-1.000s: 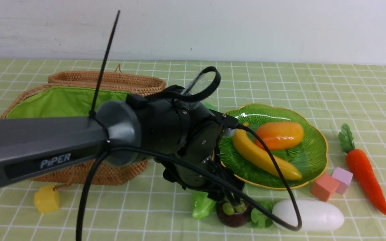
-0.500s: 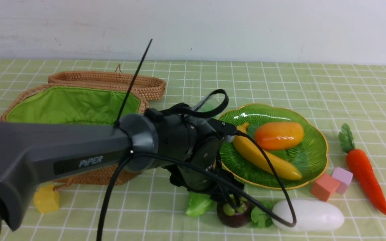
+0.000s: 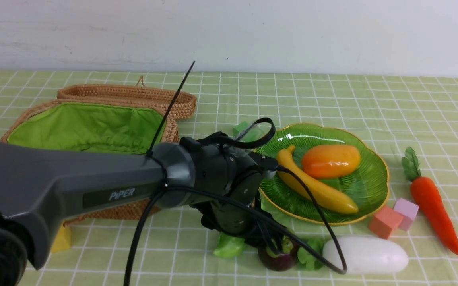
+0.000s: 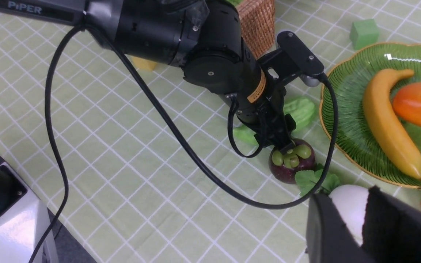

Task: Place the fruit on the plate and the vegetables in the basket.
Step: Take a chayote with your left arm and place it on the basket on the left.

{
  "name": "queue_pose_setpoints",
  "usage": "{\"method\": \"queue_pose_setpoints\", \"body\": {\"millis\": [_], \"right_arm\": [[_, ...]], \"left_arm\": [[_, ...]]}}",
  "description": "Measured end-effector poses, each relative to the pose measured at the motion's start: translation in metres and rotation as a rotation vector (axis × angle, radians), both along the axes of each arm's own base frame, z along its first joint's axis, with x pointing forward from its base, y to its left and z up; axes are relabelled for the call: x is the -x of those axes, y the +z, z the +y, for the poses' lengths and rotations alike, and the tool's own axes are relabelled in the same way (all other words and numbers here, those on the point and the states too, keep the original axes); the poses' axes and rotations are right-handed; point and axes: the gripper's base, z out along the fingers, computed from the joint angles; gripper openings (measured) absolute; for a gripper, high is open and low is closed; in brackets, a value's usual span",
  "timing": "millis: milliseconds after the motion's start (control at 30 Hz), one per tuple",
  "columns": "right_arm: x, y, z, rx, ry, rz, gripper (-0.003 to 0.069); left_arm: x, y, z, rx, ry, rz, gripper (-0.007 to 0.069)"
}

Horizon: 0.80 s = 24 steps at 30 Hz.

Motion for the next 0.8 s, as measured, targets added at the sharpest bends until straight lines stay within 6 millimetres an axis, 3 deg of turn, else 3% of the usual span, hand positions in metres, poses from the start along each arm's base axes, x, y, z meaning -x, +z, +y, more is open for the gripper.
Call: {"method": "queue_pose_setpoints", "body": {"millis": [300,633,700,767,800], "right_arm": [[0.002,-0.002,0.000,0.011,0.012,0.019,0.0178],[-0.004,0.004,0.000,-0.020,-0.016,-0.057,0.0178],[-0.006,0.009,0.001,-0.053,-0.021,-0.114,0.0178],[-0.007,0.013,0.002,-0.076,-0.025,-0.148,0.0178],[-0.009,0.017,0.002,-0.099,-0.026,-0.187,0.0178]], "left_arm": [[0.001,0.009,0.003,-0.005,-0.004,-0.013,0.0440],[0.019,0.091,0.025,0.012,-0.041,-0.126,0.0438],[0.028,0.120,0.035,0.028,-0.056,-0.180,0.0438],[0.033,0.134,0.042,0.030,-0.061,-0.214,0.0438],[0.041,0.158,0.053,0.022,-0.075,-0.280,0.0438]]}}
